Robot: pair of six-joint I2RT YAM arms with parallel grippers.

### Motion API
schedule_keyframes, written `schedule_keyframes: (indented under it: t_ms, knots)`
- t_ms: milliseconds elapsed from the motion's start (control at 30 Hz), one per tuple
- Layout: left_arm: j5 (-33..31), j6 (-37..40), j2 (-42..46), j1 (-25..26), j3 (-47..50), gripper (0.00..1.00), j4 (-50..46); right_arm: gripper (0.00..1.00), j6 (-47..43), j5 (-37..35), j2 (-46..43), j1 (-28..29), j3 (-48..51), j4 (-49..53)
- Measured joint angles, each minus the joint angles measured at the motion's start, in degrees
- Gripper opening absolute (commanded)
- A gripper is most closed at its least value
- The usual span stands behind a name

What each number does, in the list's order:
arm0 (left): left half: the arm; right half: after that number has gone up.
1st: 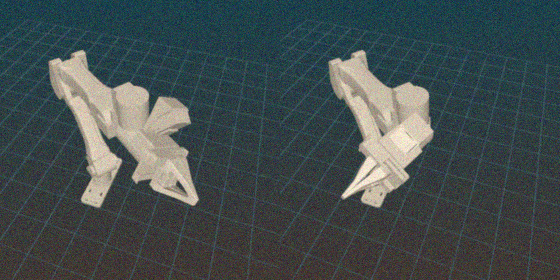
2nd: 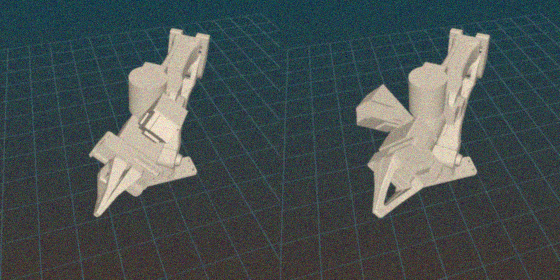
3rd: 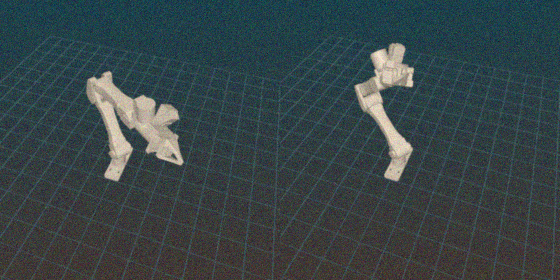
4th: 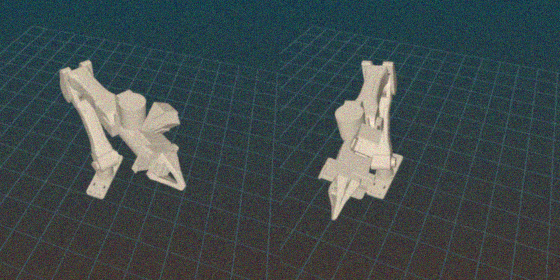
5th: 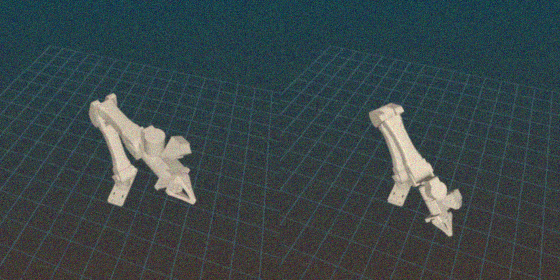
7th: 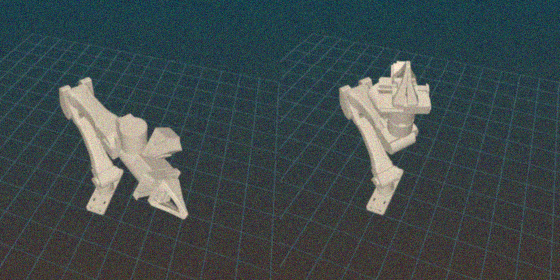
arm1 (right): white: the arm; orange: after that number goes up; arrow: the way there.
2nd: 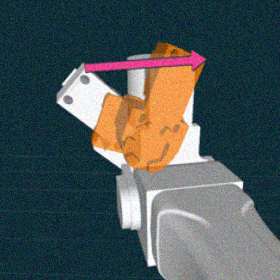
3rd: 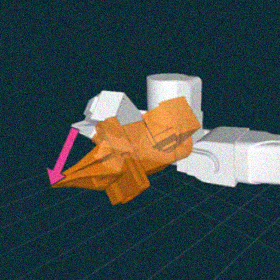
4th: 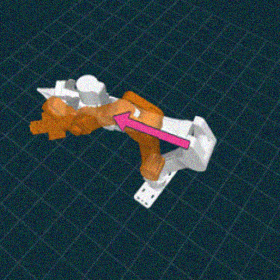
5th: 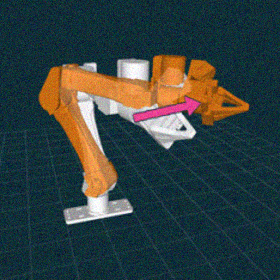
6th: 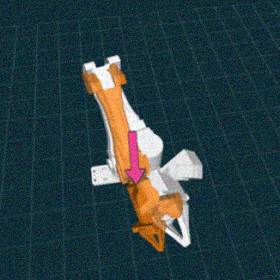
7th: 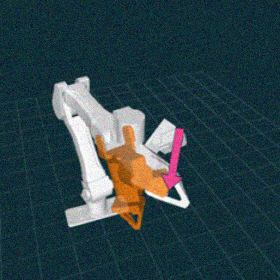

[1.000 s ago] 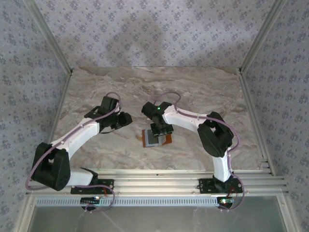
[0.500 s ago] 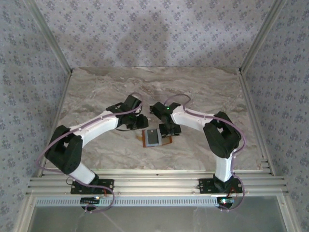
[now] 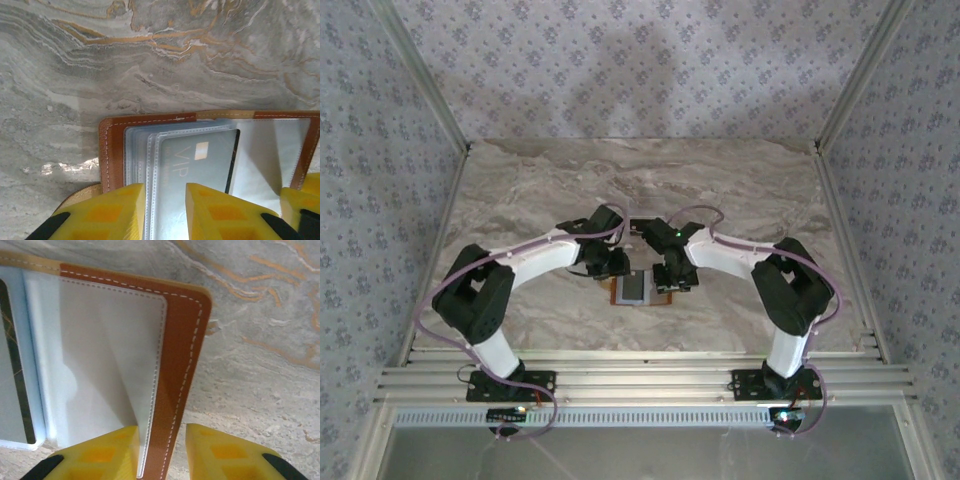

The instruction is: Take the credit cards out of the card holder

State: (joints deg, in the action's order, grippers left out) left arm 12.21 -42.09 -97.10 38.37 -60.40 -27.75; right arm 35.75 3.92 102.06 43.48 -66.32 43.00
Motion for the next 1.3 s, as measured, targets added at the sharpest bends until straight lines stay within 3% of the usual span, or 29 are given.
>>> schedule_keyframes:
  t_ms: [667, 1000, 1300]
  knots:
    - [0.46, 0.02, -1.66, 0.0, 1.46, 0.23, -0.55, 0.34, 0.96, 4.02, -7.61, -2.75, -0.04, -1.16]
    - [1.22, 0.0, -1.7, -0.11, 2.84, 0.2, 0.92, 0.29, 6.01, 13.88, -7.67, -4.07, 2.38, -13.73]
    - [1.99, 0.02, -1.7, -0.55, 3.15, 0.2, 1.38, 0.27, 8.9, 19.78, -2.32, -4.48, 3.93, -21.79]
